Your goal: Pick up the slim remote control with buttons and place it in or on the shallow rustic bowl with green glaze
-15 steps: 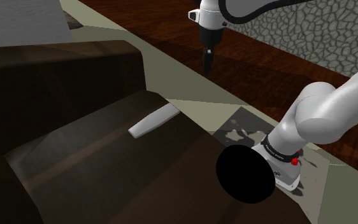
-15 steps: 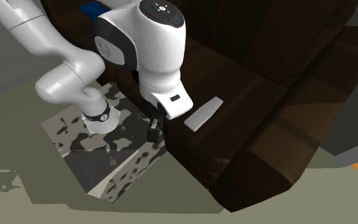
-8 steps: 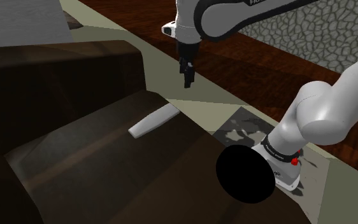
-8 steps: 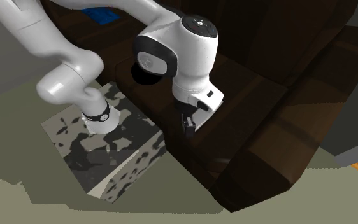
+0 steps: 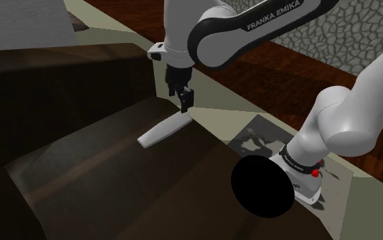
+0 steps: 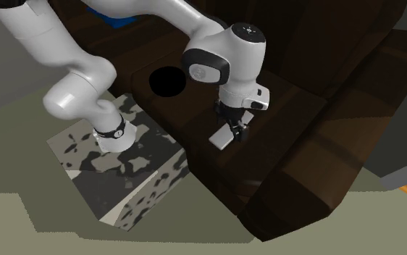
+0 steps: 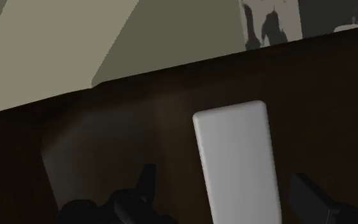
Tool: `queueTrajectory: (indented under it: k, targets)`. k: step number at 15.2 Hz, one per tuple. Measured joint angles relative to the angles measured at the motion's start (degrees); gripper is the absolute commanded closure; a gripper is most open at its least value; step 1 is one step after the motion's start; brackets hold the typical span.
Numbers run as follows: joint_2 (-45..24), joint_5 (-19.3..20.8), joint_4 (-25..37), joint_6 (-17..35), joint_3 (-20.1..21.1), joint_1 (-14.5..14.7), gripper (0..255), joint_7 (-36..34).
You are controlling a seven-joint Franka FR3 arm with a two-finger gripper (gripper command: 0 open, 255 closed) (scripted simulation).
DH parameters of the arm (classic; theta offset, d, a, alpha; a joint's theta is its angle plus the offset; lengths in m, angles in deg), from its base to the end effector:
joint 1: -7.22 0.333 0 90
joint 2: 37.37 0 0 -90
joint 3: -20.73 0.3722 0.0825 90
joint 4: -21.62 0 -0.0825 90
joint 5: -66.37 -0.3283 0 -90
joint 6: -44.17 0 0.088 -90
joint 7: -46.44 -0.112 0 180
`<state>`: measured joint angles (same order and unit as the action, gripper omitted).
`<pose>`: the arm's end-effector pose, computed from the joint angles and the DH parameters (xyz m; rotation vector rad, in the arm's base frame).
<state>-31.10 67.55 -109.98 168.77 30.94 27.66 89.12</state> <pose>0.3810 0.2274 0.4756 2.4823 1.8685 -0.0284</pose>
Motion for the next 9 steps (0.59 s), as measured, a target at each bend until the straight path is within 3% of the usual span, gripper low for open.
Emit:
queueTrajectory:
  k: [5,9]
  targets:
    - [-3.97,-0.89,0.97,4.17,2.86,3.37,0,6.62]
    - [-6.45,-0.47,0.61,7.18,3.59,4.09,0,7.17]
